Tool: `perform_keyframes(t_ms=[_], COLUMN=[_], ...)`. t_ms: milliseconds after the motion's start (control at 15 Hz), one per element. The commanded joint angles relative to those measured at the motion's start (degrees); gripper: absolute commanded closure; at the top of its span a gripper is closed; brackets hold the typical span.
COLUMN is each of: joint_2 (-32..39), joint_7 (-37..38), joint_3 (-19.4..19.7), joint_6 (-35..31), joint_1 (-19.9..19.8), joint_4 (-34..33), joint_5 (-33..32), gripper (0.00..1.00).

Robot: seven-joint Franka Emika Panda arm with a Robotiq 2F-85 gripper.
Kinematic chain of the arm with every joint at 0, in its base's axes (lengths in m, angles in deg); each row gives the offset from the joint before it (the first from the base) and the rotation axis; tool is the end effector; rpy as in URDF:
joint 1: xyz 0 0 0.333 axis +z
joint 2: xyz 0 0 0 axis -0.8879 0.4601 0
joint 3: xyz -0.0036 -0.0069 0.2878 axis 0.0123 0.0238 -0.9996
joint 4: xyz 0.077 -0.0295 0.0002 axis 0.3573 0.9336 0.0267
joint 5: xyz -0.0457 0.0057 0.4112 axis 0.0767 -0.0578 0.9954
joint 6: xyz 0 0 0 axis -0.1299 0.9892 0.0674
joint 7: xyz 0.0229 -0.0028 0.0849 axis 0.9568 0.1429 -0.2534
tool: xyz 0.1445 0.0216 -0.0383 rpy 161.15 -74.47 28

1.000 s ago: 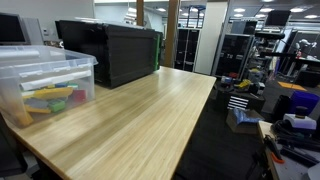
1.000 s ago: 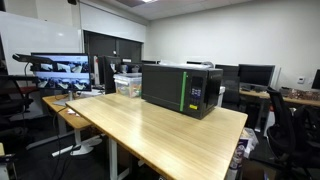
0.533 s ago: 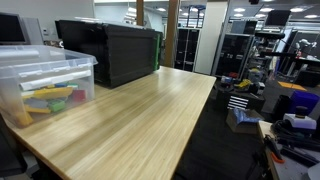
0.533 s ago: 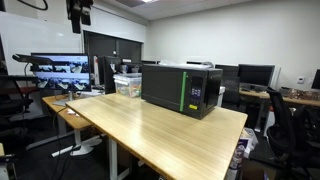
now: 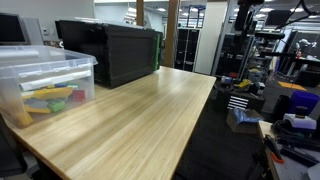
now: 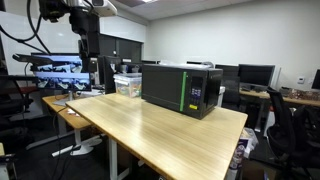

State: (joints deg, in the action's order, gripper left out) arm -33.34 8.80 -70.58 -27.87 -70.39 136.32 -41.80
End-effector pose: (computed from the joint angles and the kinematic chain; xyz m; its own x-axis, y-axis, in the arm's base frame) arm 0.3722 -0.1654 0.4204 0.9695 -0.2450 -0.0082 -0.2433 -0.9655 0.0928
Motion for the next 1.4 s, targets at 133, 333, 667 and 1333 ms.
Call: perform_keyframes(t_ms=[133, 333, 667, 1333], joint_2=[6.5, 6.3, 10.3, 21.0], joint_7=[0.0, -0.5, -1.9, -12.4], joint_3=[-0.9, -1.5, -1.6, 14.5], joint_6=[-2.5, -1.4, -4.0, -14.5], joint_1=[-1.6, -1.8, -1.2, -8.7], joint_4=[2.9, 2.7, 0.8, -1.0], joint_5=[1.4, 0.8, 0.9, 20.4], gripper=[0.0, 0.0, 0.0, 0.0])
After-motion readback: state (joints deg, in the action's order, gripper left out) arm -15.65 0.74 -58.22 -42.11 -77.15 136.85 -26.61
